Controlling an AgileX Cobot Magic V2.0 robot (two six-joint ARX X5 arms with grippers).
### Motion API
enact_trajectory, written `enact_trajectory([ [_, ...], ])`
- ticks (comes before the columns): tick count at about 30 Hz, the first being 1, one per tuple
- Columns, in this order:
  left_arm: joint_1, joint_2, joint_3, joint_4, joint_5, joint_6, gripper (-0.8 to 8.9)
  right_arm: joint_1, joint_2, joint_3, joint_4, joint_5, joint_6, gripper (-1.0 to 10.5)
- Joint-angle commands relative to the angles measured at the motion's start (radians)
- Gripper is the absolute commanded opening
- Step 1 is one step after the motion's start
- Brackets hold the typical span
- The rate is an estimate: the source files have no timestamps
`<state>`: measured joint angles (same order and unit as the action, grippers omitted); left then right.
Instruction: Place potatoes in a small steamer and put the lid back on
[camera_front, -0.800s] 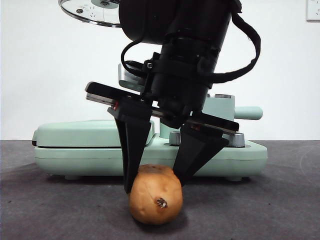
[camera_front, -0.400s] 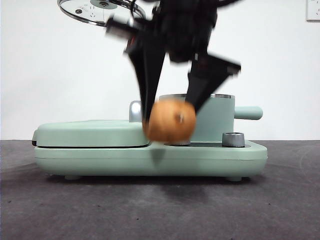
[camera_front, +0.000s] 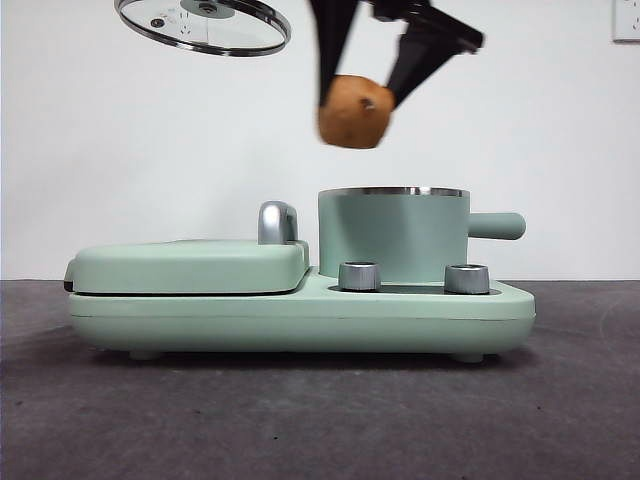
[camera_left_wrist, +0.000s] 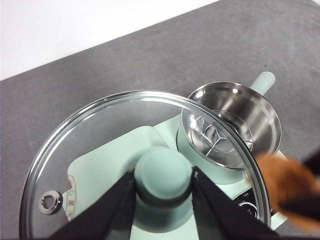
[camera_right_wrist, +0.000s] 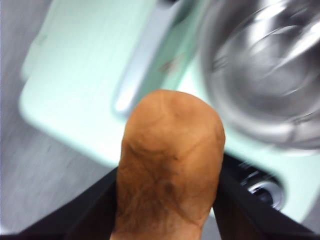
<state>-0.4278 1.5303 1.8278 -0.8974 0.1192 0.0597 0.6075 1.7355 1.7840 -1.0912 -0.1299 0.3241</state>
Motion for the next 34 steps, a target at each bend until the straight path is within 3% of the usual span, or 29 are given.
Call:
enact_trajectory([
  [1,-0.003,-0.008,0.03,0.022,0.005,0.002,0.84,-0.047,0.055,0.054,0.002,0.002,-0.051,2.2],
  [11,-0.006,-0.008,0.03,0.022,0.011,-0.011,0.84,-0.174,0.214,0.129,0.077,-0.001,-0.105,2.2],
  [24,-0.008,-0.008,0.03,0.02,0.012,-0.027,0.84,-0.187,0.285,0.129,0.128,-0.012,-0.13,2.3],
  [27,-0.012,-0.008,0.03,0.015,0.012,-0.027,0.84,-0.187,0.285,0.129,0.135,-0.012,-0.13,2.7],
  [31,-0.012,-0.008,0.03,0.014,0.013,-0.026,0.84,-0.187,0.285,0.129,0.138,-0.013,-0.131,3.9],
  [34,-0.018,-0.008,0.03,0.014,0.013,-0.025,0.84,-0.187,0.282,0.136,0.153,-0.013,-0.131,4.1],
])
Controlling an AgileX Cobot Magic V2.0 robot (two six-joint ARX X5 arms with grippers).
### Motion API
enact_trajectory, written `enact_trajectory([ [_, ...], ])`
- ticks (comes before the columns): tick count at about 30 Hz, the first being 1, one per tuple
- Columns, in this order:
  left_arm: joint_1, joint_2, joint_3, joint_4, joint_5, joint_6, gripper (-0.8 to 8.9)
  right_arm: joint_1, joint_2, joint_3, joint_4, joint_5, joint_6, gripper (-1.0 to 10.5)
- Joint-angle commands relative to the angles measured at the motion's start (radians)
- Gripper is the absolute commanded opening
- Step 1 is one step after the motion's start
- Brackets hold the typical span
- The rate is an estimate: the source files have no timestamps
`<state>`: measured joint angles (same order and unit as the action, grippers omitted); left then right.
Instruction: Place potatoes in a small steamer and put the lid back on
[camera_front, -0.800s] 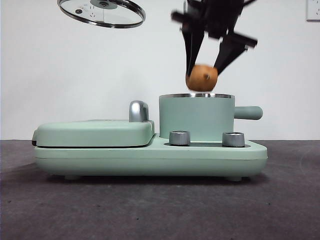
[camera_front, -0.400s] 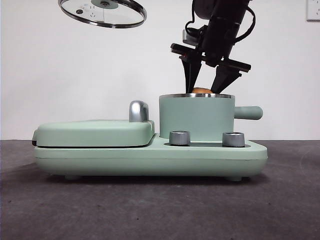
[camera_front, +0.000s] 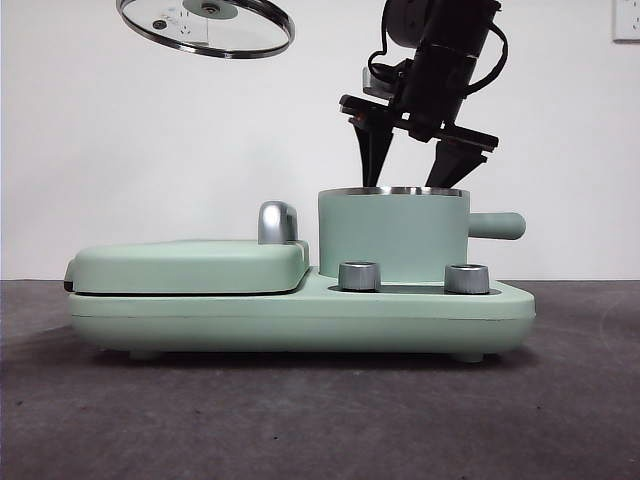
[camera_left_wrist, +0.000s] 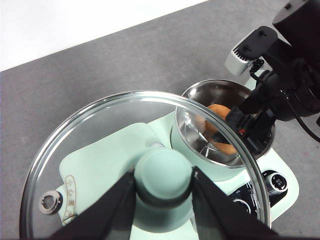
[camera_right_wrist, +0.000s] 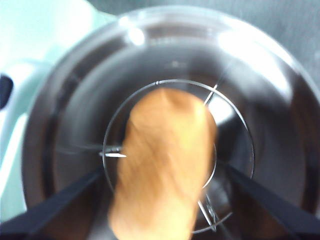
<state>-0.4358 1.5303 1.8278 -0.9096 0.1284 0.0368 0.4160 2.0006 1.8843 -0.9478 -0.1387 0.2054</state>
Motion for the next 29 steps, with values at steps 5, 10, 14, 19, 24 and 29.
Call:
enact_trajectory([
  [5,-0.013,-0.007,0.03,0.027,0.003,0.0,0.84,0.003,0.001,0.126,-0.088,-0.021,-0.048,4.1],
  [10,-0.024,-0.005,0.03,0.029,0.003,0.0,0.84,0.005,-0.095,0.161,-0.203,-0.016,-0.08,4.1],
  [14,-0.039,-0.003,0.029,0.05,0.003,-0.004,0.84,0.005,-0.187,0.141,-0.221,-0.014,-0.08,4.1],
  [19,-0.068,0.013,0.029,0.076,0.003,-0.029,0.84,0.005,-0.317,0.096,-0.304,0.043,-0.084,4.1],
  [24,-0.105,0.047,0.029,0.112,0.003,-0.03,0.84,0.005,-0.521,-0.074,-0.278,0.076,-0.085,4.1],
  [29,-0.143,0.092,0.029,0.193,0.003,-0.03,0.84,0.005,-0.784,-0.33,-0.211,0.076,-0.087,4.1],
])
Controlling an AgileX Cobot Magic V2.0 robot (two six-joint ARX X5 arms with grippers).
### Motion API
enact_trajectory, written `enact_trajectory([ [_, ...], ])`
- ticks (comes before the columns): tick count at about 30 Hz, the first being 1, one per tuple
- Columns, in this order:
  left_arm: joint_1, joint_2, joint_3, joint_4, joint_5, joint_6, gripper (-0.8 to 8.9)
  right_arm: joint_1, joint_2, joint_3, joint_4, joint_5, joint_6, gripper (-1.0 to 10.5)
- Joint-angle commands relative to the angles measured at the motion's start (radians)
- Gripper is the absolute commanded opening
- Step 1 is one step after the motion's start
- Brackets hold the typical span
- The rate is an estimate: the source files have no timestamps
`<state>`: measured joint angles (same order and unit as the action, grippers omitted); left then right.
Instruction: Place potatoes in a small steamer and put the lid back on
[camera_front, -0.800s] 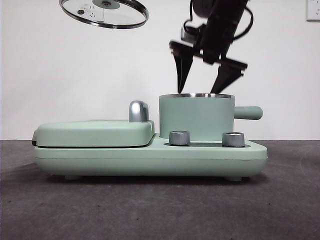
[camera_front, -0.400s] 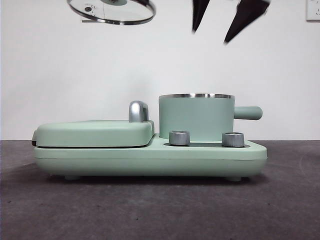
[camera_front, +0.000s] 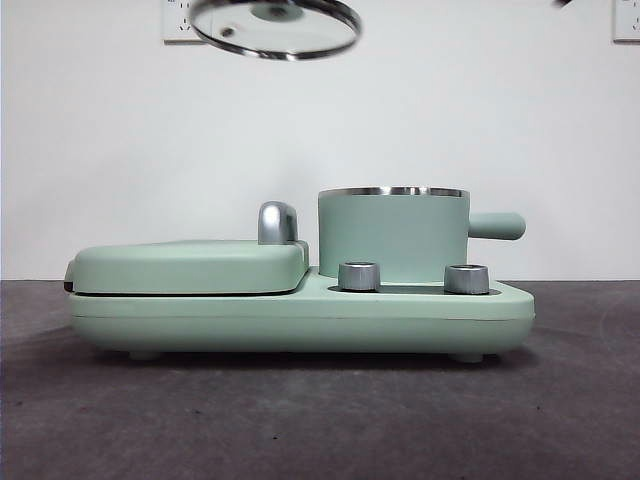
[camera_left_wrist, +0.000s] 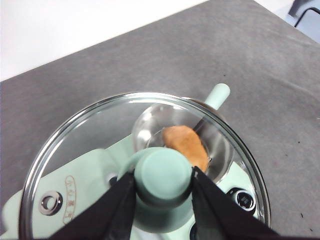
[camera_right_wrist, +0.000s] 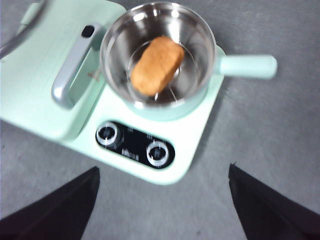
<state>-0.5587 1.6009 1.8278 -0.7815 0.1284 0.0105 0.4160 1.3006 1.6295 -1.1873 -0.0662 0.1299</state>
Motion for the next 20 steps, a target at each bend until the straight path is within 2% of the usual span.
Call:
enact_trajectory([
  [1,-0.026,0.031,0.029,0.084,0.003,-0.004,0.84,0.006,-0.13,-0.122,0.047,0.003,-0.011,4.1],
  [9,-0.077,0.134,0.029,0.209,0.003,-0.072,0.84,0.035,-0.509,-0.473,0.2,-0.015,-0.007,4.1],
  [15,-0.117,0.232,0.029,0.291,0.003,-0.114,0.75,0.036,-0.693,-0.598,0.21,-0.011,0.002,4.1],
  [20,-0.13,0.306,0.029,0.329,0.003,-0.124,0.49,0.036,-0.774,-0.638,0.198,-0.012,0.031,4.1],
])
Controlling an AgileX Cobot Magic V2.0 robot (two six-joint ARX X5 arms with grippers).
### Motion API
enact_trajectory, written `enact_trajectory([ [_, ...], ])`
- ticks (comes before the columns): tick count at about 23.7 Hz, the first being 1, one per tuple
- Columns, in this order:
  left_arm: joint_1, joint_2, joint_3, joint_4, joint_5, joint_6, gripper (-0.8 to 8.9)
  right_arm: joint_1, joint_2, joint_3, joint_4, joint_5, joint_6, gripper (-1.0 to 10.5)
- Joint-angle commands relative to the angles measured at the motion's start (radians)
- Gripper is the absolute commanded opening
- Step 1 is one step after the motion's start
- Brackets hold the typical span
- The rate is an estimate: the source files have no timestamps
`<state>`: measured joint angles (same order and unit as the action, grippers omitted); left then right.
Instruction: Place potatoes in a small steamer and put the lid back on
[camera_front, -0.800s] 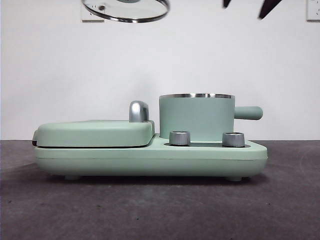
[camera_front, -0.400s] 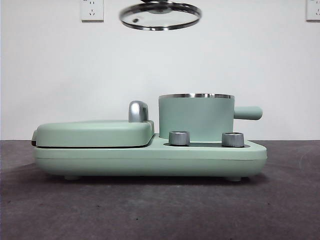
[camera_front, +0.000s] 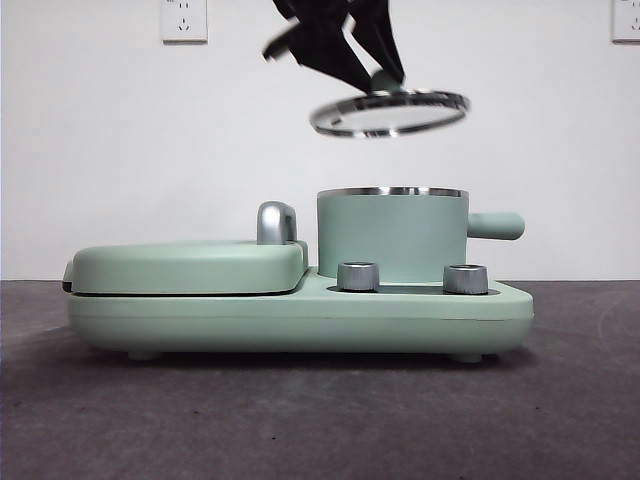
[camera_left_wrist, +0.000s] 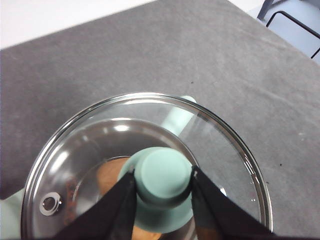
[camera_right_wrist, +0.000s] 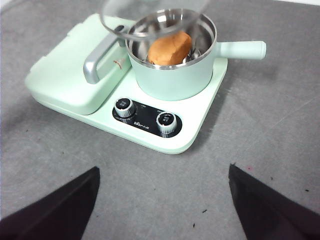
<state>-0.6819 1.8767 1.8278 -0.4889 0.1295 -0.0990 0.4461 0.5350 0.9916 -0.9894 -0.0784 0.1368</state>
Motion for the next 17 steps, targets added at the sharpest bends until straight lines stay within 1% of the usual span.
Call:
enact_trajectory([
  [1,-0.009,0.043,0.029,0.042,0.001,-0.014,0.49,0.006,-0.016,-0.003,-0.003,0.0,0.031,4.1],
  [3,-0.01,0.065,0.029,0.05,0.0,-0.014,0.48,0.006,-0.023,-0.003,-0.014,-0.001,0.04,4.1],
  [7,-0.01,0.088,0.029,0.061,-0.048,-0.014,0.49,0.006,-0.022,-0.003,-0.021,-0.003,0.039,4.1],
  [14,-0.006,0.112,0.029,0.124,-0.05,-0.007,0.48,0.006,-0.022,-0.003,-0.021,-0.002,0.04,4.1],
  [17,-0.006,0.143,0.029,0.122,-0.055,-0.013,0.48,0.006,-0.022,-0.003,-0.022,-0.002,0.04,4.1],
])
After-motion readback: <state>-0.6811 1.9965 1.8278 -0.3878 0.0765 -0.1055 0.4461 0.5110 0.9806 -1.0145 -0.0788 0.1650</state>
